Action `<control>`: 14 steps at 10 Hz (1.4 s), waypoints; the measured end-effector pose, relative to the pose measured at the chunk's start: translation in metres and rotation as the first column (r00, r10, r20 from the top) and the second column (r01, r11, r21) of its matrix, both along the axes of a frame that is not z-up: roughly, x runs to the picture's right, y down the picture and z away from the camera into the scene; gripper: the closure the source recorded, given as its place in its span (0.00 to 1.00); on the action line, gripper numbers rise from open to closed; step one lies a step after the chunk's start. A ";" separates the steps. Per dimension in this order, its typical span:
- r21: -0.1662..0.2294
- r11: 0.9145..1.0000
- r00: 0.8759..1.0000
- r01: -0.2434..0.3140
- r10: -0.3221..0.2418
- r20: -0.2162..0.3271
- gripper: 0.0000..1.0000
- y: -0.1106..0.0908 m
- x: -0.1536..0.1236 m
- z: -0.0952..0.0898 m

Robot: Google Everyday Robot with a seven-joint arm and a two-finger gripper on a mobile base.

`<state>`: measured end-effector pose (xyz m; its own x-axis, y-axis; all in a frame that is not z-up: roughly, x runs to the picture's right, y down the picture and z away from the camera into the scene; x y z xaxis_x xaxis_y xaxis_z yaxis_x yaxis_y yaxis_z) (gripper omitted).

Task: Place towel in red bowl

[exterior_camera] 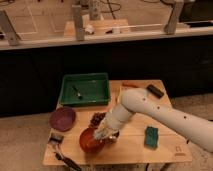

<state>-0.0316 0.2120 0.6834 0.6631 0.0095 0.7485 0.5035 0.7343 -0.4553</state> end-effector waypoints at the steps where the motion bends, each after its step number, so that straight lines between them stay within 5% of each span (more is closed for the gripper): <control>1: -0.006 0.999 0.998 0.031 -0.031 0.046 1.00 0.000 -0.016 -0.003; 3: -0.032 0.996 0.991 0.085 -0.081 0.111 0.90 0.006 -0.034 -0.008; 5: -0.049 0.992 0.986 0.118 -0.111 0.124 0.69 0.018 -0.039 -0.008; 10: -0.014 0.992 0.990 0.127 -0.126 0.060 0.23 0.034 -0.041 0.001; 14: -0.005 0.994 0.994 0.110 -0.110 0.025 0.20 0.039 -0.042 0.010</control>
<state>-0.0733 0.2508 0.6933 0.6419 -0.0574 0.7647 0.5921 0.6708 -0.4466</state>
